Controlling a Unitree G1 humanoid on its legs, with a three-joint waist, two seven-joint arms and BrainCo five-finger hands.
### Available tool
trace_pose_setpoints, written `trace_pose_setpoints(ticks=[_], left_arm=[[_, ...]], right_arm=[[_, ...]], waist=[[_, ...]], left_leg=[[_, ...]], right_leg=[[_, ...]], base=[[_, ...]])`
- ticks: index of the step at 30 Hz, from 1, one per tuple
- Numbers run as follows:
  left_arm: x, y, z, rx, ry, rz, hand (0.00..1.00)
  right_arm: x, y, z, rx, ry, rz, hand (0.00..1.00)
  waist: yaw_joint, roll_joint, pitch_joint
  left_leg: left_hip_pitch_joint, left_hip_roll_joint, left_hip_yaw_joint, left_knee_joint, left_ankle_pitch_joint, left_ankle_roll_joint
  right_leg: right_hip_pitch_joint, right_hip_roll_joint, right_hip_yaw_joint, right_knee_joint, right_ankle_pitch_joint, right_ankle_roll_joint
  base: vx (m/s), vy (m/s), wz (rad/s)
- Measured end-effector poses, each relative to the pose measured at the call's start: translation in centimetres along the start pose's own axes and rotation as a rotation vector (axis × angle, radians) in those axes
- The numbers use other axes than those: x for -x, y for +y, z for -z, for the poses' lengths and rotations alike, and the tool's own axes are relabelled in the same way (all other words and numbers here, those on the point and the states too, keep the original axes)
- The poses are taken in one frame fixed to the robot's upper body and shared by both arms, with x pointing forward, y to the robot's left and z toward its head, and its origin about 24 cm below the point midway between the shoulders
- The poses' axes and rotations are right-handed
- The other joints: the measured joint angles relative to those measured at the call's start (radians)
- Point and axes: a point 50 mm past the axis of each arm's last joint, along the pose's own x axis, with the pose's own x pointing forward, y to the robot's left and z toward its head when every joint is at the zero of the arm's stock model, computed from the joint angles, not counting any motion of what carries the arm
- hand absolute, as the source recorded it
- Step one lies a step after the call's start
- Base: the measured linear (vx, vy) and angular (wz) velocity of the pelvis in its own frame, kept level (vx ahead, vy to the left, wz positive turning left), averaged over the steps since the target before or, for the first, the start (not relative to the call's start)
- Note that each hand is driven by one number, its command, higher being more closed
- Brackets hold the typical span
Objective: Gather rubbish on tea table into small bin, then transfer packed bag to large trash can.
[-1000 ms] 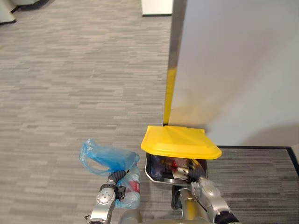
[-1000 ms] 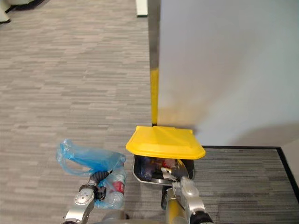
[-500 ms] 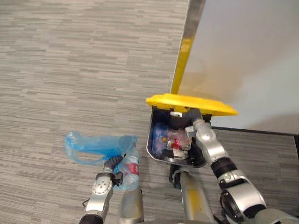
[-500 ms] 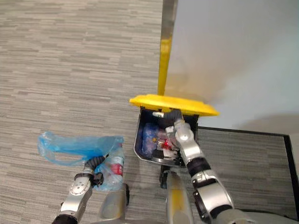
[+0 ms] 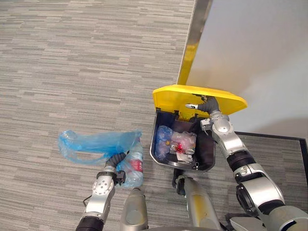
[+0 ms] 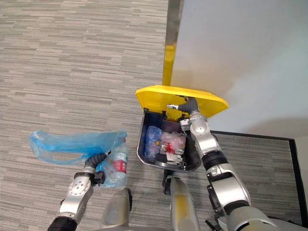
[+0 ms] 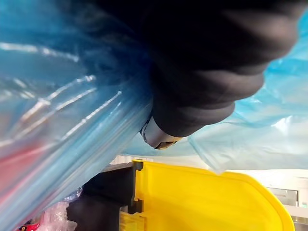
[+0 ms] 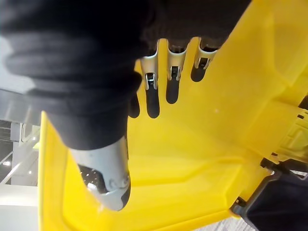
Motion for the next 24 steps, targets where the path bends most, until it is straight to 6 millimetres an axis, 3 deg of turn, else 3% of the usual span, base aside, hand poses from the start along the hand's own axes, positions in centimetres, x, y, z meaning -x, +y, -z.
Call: trace_pose_setpoints(ticks=[8, 15, 18, 21, 24], left_arm=[[-1.0, -2.6, -2.4, 0.004, -0.096, 0.124, 1.00], [-3.2, -7.6, -6.7, -0.024, -0.262, 0.321, 1.00], [-4.2, -9.4, -8.5, -0.055, -0.319, 0.373, 1.00], [-6.1, -10.3, -10.1, -0.113, -0.348, 0.380, 1.00], [-7.6, -10.9, -11.8, -0.172, -0.384, 0.372, 1.00]], right_arm=[[-0.4, -0.2, -0.2, 0.016, 0.003, -0.003, 0.00], [-1.5, 0.6, -1.7, 0.108, -0.007, -0.058, 0.00], [-2.2, 1.2, -3.4, 0.145, -0.050, -0.086, 0.00], [-3.2, 1.6, -6.7, 0.203, -0.139, -0.112, 0.00], [-3.9, 0.6, -9.6, 0.267, -0.219, -0.091, 0.00]], waist=[[-0.001, -0.002, 0.001], [-0.009, -0.014, 0.018], [-0.031, -0.019, 0.047], [-0.060, -0.020, 0.110], [-0.068, -0.021, 0.143]], left_leg=[[0.003, -0.002, 0.006, -0.001, 0.001, 0.000], [0.021, -0.012, 0.033, -0.017, 0.009, 0.001], [0.019, -0.013, 0.037, -0.009, 0.009, 0.001], [0.004, -0.013, 0.039, 0.022, 0.006, 0.003], [-0.057, -0.013, 0.041, 0.066, -0.002, 0.007]], right_leg=[[0.001, -0.001, 0.005, 0.000, 0.009, -0.011], [0.001, -0.007, 0.033, -0.013, 0.026, -0.004], [0.001, -0.007, 0.036, -0.015, 0.030, -0.001], [0.000, -0.005, 0.039, -0.020, 0.044, -0.009], [-0.041, -0.003, 0.043, -0.026, 0.061, -0.002]], base=[[0.00, 0.001, -0.02], [-0.03, 0.006, -0.10], [-0.03, -0.010, -0.04], [-0.04, -0.001, -0.05], [-0.08, 0.005, -0.07]])
